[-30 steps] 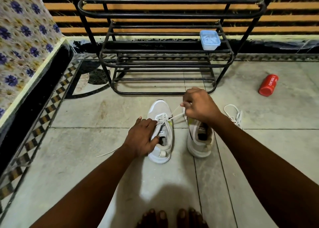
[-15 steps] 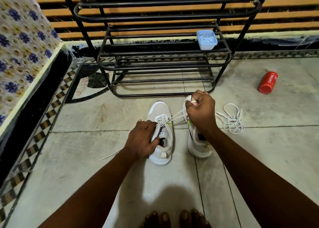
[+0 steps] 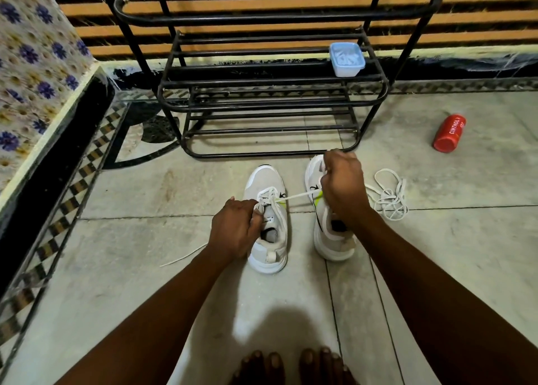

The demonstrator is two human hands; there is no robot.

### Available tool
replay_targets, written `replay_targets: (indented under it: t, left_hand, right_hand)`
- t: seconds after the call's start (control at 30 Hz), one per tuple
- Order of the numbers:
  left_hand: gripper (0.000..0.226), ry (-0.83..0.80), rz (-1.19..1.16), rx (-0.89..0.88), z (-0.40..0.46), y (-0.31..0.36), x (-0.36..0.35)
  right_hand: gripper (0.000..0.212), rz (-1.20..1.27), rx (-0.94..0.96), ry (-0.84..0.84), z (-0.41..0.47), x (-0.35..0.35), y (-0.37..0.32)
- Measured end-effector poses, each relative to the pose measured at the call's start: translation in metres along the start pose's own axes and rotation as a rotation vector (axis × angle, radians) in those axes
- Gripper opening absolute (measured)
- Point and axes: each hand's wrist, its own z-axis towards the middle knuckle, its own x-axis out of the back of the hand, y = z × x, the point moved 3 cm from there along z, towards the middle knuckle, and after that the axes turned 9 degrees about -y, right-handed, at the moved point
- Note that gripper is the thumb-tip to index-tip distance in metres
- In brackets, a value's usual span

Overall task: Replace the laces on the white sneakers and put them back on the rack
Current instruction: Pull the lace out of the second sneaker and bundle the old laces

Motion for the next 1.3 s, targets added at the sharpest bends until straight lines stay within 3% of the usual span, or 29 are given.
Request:
replay_targets:
  t: [0.1, 0.2, 0.3, 0.4, 0.5, 0.6, 0.77, 0.83, 0.97, 1.03, 1.13, 1.23, 1.3]
  left_hand:
    - [0.033, -0.031, -0.008, -0.014, 0.002, -0.004, -0.005]
    - [0.044, -0.049, -0.002, 0.024, 0.005, -0.005, -0.007]
    - [0.034, 0.003, -0.155, 0.051, 0.01, 0.0, 0.001]
    - [0.04, -0.018, -0.266, 0.008, 0.019, 0.01, 0.009]
    - [0.026, -0.118, -0.209, 0.013, 0.036, 0.015, 0.013]
    - [0.009, -0.156, -0.116, -0.041, 0.05, 0.016, 0.014]
    - [0.015, -0.229, -0.03, -0.084, 0.054, 0.017, 0.018]
    - [0.016, -0.158, -0.245, 0.038, 0.053, 0.009, 0.022]
    - [0.004, -0.003, -1.189, 0.558, 0.058, -0.007, 0.023]
    - [0.01, -0.035, -1.281, 0.628, 0.058, 0.001, 0.025]
    - [0.01, -0.154, -1.152, 0.464, 0.057, 0.01, 0.032]
    - [0.005, -0.329, -0.687, 0.136, 0.058, 0.006, 0.035]
    - [0.016, -0.343, -0.532, 0.069, 0.058, 0.01, 0.034]
  right_hand:
    - [0.016, 0.027, -0.137, -0.004, 0.003, 0.011, 0.007]
    - [0.007, 0.058, -0.17, -0.219, -0.001, 0.001, 0.003]
    - [0.027, 0.024, -0.102, -0.349, -0.019, -0.026, -0.007]
    - [0.062, -0.153, -0.026, -0.286, -0.039, -0.043, -0.017]
    - [0.044, -0.091, -0.009, -0.193, -0.058, -0.053, -0.033]
    - [0.031, 0.008, -0.002, -0.209, -0.073, -0.073, -0.033]
    - [0.019, 0.055, -0.083, -0.218, -0.07, -0.087, -0.023]
    - [0.015, 0.033, -0.112, -0.184, -0.071, -0.087, -0.022]
    - [0.014, -0.026, -0.131, -0.098, -0.079, -0.086, -0.024]
    - [0.023, -0.04, -0.132, -0.106, -0.079, -0.089, -0.026]
    - [0.039, -0.056, -0.149, -0.152, -0.076, -0.091, -0.029]
    - [0.046, -0.071, -0.127, -0.2, -0.07, -0.093, -0.03]
    - [0.049, -0.058, -0.124, -0.213, -0.069, -0.095, -0.028]
